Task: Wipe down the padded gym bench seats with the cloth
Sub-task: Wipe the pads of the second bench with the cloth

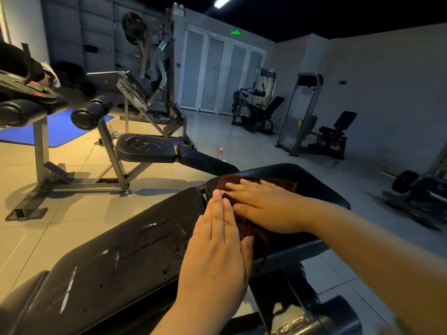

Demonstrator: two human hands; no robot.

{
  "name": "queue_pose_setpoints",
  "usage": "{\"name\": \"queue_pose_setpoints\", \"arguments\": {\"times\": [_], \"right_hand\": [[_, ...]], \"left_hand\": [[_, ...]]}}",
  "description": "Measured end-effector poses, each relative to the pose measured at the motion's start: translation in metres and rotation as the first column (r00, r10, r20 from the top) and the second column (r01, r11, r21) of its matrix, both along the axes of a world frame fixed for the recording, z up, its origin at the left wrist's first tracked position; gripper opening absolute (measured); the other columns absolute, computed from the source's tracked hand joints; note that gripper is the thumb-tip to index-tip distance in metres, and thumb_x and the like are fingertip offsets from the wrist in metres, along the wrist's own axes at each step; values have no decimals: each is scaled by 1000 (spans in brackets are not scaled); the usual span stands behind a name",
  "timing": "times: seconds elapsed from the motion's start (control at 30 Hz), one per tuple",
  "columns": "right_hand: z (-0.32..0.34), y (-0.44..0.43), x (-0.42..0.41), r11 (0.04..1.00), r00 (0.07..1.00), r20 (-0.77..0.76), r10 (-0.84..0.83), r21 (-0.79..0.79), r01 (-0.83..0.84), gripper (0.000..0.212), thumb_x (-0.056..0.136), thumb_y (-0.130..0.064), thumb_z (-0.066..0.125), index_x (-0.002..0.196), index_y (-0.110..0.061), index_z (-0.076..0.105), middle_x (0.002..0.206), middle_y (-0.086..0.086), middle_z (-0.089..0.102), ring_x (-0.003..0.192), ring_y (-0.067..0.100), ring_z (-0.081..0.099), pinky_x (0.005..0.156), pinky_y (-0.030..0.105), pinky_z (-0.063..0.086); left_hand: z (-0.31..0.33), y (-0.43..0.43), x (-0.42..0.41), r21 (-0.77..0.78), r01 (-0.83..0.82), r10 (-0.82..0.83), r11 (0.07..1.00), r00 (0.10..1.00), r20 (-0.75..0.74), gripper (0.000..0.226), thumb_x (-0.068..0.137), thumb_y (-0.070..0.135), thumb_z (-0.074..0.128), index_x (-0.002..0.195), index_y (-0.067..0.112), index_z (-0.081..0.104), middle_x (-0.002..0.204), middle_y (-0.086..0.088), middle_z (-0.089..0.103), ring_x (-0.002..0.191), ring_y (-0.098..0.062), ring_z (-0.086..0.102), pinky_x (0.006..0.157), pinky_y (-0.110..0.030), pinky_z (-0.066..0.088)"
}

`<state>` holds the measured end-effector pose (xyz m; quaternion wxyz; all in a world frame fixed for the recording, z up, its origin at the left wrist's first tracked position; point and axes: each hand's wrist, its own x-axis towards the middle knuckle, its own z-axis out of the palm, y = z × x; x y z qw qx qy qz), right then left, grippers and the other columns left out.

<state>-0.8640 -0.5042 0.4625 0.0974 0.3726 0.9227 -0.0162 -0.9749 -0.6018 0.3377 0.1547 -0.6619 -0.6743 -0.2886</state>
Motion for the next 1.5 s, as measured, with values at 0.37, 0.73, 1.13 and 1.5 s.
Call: {"name": "queue_pose_setpoints", "arguments": {"times": [0.37, 0.73, 1.13, 1.5], "right_hand": [[-12, 23, -33, 991, 997, 16, -78, 112, 76, 53, 109, -48, 20, 160, -36, 10, 169, -9, 3, 156, 18, -1, 125, 51, -2], [13, 33, 5, 983, 985, 21, -170, 71, 168, 52, 110, -44, 23, 159, -38, 9, 168, -12, 1, 155, 16, -4, 125, 50, -5], [25, 0, 23, 977, 992, -112, -60, -209, 36, 57, 104, -48, 44, 156, -47, 18, 163, -20, 17, 150, 9, 10, 121, 42, 17], [19, 7, 52, 955, 905, -421, -60, -287, -70, 40, 104, -25, 51, 139, -44, 52, 151, -26, 38, 134, 0, 41, 104, 23, 44]], "left_hand": [[-2, 4, 1, -6, -19, 19, 1000, 1000, 0, 72, 103, 48, 5, 154, -3, 10, 163, -24, 0, 153, -34, 6, 118, -48, 30], [-2, 1, 2, -17, -19, 20, 1000, 999, 30, 71, 105, 47, 13, 153, -5, 22, 162, -24, 13, 150, -34, 19, 111, -50, 40], [23, -16, -4, -140, 187, -164, 972, 973, 162, 77, 87, 64, -11, 156, 31, -12, 161, 18, -24, 139, 6, -34, 116, -23, -20], [52, 1, -19, 65, 95, -106, 993, 972, 210, 52, 96, 59, 18, 116, 34, 59, 113, 21, 41, 109, 2, 35, 102, -24, 35]]}}
